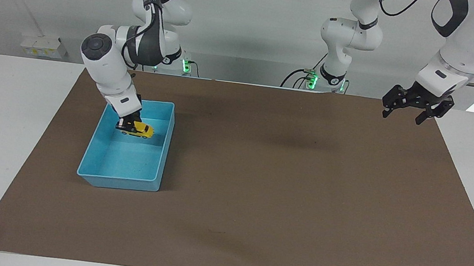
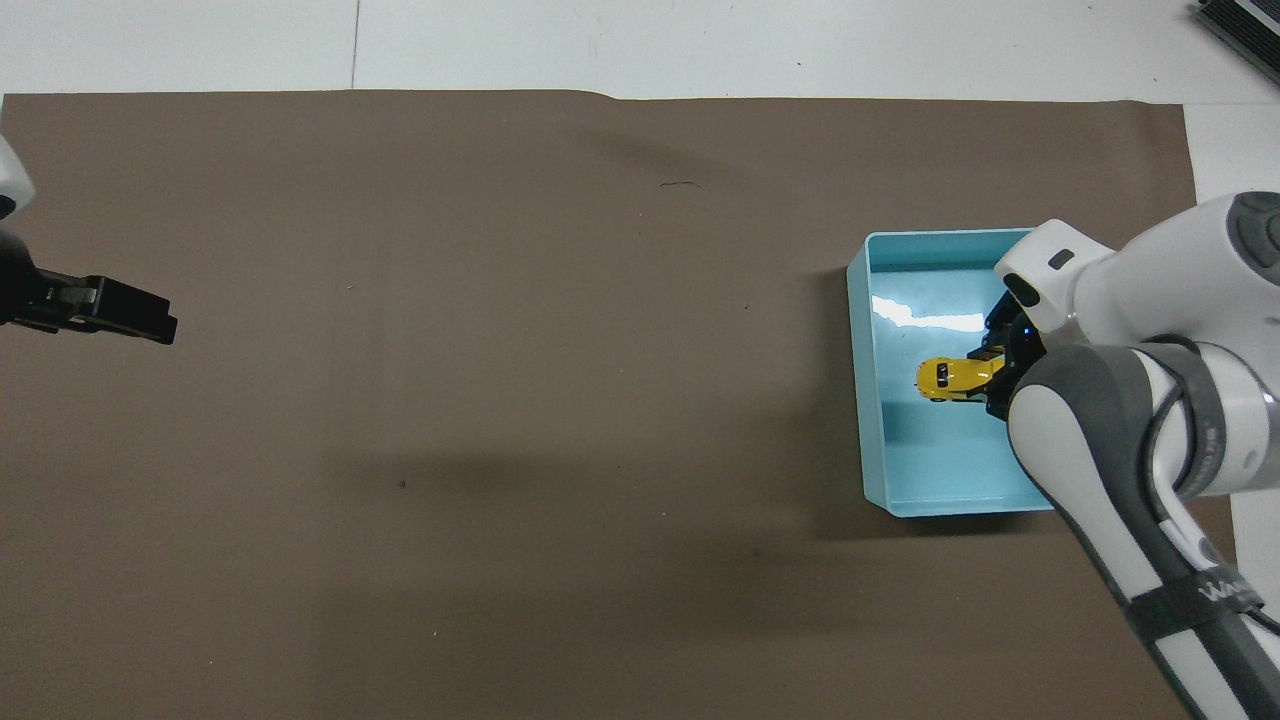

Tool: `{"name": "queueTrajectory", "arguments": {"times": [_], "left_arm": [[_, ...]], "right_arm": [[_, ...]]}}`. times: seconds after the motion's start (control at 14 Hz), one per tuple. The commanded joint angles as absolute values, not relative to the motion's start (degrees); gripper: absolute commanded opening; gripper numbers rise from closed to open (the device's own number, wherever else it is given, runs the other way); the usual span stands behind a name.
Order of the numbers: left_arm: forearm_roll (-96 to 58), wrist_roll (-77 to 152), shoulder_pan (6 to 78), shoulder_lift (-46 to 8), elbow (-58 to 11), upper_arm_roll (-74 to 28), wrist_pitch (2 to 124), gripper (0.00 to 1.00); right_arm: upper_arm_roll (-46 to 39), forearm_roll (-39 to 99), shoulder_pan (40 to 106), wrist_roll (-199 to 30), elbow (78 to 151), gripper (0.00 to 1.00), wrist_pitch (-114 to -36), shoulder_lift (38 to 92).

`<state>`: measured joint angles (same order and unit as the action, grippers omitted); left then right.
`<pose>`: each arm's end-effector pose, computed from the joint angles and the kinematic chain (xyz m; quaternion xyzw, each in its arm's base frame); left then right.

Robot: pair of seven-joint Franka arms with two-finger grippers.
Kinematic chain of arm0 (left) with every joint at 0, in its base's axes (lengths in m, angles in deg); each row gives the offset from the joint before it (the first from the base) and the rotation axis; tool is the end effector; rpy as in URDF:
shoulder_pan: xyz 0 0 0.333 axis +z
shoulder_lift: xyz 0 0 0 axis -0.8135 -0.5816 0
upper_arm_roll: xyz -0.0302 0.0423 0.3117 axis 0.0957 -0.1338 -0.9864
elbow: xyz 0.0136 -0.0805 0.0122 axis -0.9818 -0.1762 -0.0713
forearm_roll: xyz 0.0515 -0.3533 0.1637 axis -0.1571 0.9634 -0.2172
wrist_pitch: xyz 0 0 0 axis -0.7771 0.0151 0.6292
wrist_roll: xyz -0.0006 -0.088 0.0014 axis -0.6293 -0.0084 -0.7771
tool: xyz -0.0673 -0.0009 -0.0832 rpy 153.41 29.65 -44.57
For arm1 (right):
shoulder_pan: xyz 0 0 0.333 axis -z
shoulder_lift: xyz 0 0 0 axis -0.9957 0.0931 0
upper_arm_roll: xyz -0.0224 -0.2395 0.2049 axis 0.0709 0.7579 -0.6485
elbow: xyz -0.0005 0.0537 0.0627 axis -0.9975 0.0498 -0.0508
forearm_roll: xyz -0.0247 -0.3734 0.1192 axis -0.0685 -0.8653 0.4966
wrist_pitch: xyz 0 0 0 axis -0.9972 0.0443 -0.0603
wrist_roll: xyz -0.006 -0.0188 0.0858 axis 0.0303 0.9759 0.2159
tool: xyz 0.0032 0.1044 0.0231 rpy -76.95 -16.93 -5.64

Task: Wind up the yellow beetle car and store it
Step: 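Carry the yellow car with the right gripper into the blue bin, then lower the car onto the bin floor and open the right gripper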

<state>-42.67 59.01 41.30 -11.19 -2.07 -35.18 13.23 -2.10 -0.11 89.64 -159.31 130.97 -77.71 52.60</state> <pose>0.5592 -0.0403 0.6213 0.9965 -0.0820 -0.0133 0.0122 0.5469 0.0090 0.3905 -0.7440 -0.6675 0.0172 0.0238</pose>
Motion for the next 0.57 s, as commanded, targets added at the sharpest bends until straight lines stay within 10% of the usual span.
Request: {"name": "queueTrajectory", "arguments": {"times": [0.0,0.5], "left_arm": [[-41.86,59.96,42.22,-11.58,-0.69,-34.75,11.97,1.00],[-41.86,59.96,42.22,-11.58,-0.69,-34.75,11.97,1.00]], "right_arm": [[-2.76,-1.24,91.07,-162.14,135.12,0.00,-83.16,52.29],[-2.85,-2.56,91.34,-164.96,139.52,0.00,-92.49,54.67]]}}
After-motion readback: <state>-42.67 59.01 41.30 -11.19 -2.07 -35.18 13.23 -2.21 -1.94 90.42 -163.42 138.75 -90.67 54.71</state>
